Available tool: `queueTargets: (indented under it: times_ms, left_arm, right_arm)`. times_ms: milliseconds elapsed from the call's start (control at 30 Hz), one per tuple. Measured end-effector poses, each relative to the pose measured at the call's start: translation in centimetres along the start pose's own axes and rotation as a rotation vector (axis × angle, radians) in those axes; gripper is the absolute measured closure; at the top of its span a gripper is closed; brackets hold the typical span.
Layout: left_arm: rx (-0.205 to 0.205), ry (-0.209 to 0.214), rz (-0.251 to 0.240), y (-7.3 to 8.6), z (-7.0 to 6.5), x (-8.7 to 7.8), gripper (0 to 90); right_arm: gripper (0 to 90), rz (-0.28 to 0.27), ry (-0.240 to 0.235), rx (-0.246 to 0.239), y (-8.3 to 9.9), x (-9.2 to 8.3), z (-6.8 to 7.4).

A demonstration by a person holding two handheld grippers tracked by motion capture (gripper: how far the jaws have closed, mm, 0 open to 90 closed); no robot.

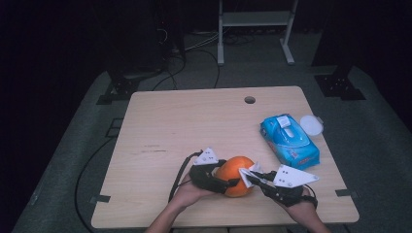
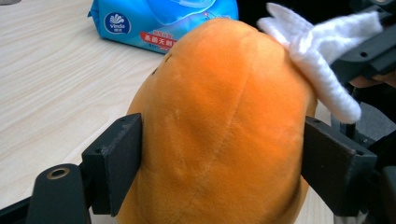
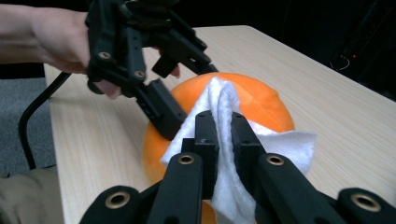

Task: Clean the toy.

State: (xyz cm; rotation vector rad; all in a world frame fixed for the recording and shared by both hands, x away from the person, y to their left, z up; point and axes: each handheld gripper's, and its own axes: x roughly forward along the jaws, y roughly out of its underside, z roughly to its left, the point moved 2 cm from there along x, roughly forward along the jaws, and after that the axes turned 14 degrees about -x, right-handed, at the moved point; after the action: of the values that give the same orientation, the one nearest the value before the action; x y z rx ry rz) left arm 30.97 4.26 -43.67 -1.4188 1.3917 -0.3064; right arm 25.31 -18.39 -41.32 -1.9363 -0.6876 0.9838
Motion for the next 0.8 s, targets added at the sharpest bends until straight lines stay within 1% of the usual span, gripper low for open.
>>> queueTargets:
  times_ms: [67, 167, 200, 233, 267, 300, 367, 433, 567, 600, 700, 800]
  left_arm:
    - [0.006, 0.007, 0.001, 0.0, 0.0, 0.0, 19.0]
    - [0.047, 0.038, 0.015, 0.1, -0.2, -0.1, 17.4]
    - [0.051, 0.042, 0.016, 0.2, -0.2, -0.1, 17.0]
    - [0.060, 0.046, 0.018, 0.2, -0.3, -0.1, 17.0]
    - [0.067, 0.041, 0.016, 0.3, -0.3, -0.1, 17.4]
    - [0.077, 0.033, 0.013, 0.3, -0.4, -0.2, 20.1]
    - [0.088, 0.024, 0.016, 0.4, -0.6, 0.0, 23.9]
    - [0.116, 0.014, 0.025, 0.6, -1.0, 0.1, 25.7]
    - [0.201, 0.006, 0.040, 1.0, -2.0, 0.5, 26.2]
    - [0.223, 0.001, 0.046, 1.1, -2.2, 0.6, 26.2]
    - [0.245, 0.003, 0.050, 1.2, -2.3, 0.5, 26.4]
    - [0.262, 0.008, 0.049, 1.4, -2.4, 0.5, 26.4]
  right_arm:
    - [83.2, 0.002, 0.008, 0.013, 0.2, 0.0, -0.4]
    - [83.2, -0.007, 0.013, 0.043, 0.6, -0.1, -1.0]
    - [83.1, -0.008, 0.016, 0.055, 0.7, -0.2, -1.1]
    - [83.2, -0.011, 0.021, 0.057, 0.7, -0.2, -1.1]
    - [83.2, -0.013, 0.021, 0.065, 0.8, -0.2, -1.2]
    - [83.2, -0.015, 0.020, 0.068, 0.8, -0.3, -1.2]
    - [83.2, -0.016, 0.018, 0.058, 0.4, -0.3, -0.9]
    - [83.2, -0.021, 0.003, 0.038, -0.1, -0.2, -0.4]
    - [83.2, -0.026, -0.035, -0.003, -1.3, 0.5, 0.3]
    - [83.2, -0.021, -0.035, -0.011, -1.5, 0.8, 0.3]
    - [83.2, -0.013, -0.028, -0.001, -1.9, 1.3, -0.3]
    - [83.2, -0.007, -0.004, 0.014, -1.9, 1.5, -1.3]
